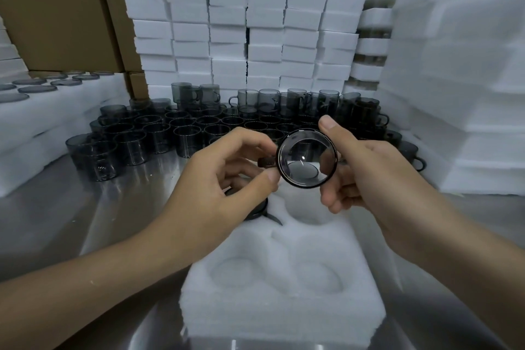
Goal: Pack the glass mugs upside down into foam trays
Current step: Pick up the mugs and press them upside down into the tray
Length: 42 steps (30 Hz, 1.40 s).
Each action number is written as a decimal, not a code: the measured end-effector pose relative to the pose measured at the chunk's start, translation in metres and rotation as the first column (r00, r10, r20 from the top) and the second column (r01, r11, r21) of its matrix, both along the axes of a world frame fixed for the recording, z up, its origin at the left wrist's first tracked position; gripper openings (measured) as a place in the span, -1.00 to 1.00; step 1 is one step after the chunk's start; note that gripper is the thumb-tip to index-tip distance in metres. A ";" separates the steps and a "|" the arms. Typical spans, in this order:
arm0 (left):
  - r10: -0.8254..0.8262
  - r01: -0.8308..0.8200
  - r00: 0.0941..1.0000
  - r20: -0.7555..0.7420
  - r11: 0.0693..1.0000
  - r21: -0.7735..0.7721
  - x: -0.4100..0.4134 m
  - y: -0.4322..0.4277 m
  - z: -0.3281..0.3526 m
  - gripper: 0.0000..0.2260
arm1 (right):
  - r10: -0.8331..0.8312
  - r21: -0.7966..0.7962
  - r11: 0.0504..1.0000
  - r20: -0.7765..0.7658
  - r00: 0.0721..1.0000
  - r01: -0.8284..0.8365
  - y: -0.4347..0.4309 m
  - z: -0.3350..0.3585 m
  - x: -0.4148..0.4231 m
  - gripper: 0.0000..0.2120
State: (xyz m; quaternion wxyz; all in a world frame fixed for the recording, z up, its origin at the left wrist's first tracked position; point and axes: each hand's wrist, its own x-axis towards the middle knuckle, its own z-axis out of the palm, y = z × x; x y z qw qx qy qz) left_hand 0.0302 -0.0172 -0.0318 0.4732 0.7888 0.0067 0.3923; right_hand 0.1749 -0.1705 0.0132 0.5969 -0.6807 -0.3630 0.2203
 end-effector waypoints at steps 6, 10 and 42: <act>0.049 -0.049 0.999 0.005 0.999 0.020 0.001 0.000 0.002 -0.91 | -0.012 -0.003 1.000 -0.013 1.000 0.012 0.002 -0.006 0.008 -0.52; 0.056 -0.056 0.998 0.009 0.998 0.010 0.000 -0.001 0.001 -0.94 | -0.008 -0.041 0.999 0.025 1.000 0.009 0.004 -0.009 0.010 -0.56; -0.059 0.058 0.997 -0.053 0.998 -0.008 -0.002 -0.002 0.004 -0.65 | -0.166 0.272 0.954 0.825 0.540 -0.122 -0.002 -0.028 -0.002 -0.49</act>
